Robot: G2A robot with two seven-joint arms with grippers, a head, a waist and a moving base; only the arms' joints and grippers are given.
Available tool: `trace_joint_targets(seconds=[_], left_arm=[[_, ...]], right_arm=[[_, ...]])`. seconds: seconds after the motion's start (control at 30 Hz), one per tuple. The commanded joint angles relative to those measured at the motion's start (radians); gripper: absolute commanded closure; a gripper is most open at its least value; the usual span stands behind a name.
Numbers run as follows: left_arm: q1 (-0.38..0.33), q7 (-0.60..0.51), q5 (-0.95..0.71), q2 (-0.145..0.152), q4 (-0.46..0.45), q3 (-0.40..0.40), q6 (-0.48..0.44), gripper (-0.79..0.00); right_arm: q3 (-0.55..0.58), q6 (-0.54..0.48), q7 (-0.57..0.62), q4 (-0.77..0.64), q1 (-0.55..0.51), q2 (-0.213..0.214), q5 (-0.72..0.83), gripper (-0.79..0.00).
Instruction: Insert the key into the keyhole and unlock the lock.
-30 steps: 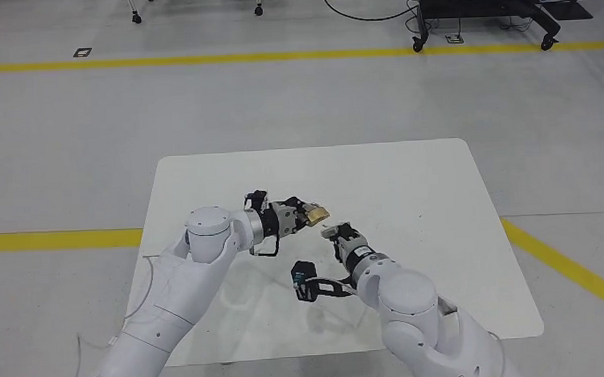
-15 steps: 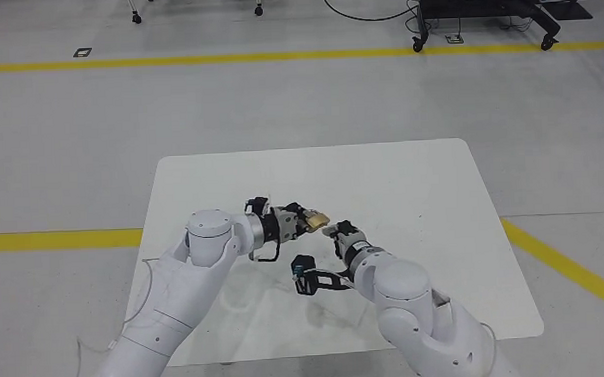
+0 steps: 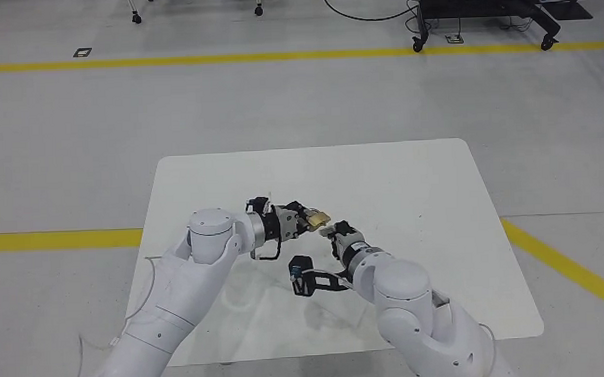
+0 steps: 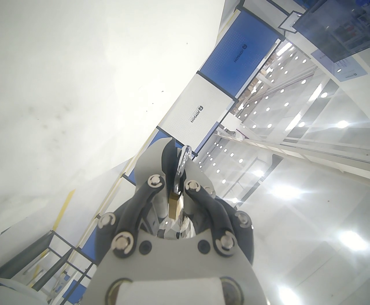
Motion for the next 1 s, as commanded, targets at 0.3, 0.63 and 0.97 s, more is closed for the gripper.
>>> trace_joint_targets(seconds=[0.3,0.63,0.97], left_arm=[[-0.001,-0.022,-0.005,0.000,0.006,-0.003,-0.005,0.000],[0.008,-0.041,-0.008,0.003,0.004,-0.011,0.003,0.000],[0.015,-0.042,-0.018,0.005,-0.004,-0.015,0.023,0.000]], right_arm=[[-0.002,-0.011,-0.006,0.014,0.005,-0.012,-0.010,0.000],[-0.009,-0.030,0.009,0.022,0.007,-0.024,-0.020,0.000],[-0.010,-0.045,0.014,0.029,0.006,-0.036,-0.017,0.000]])
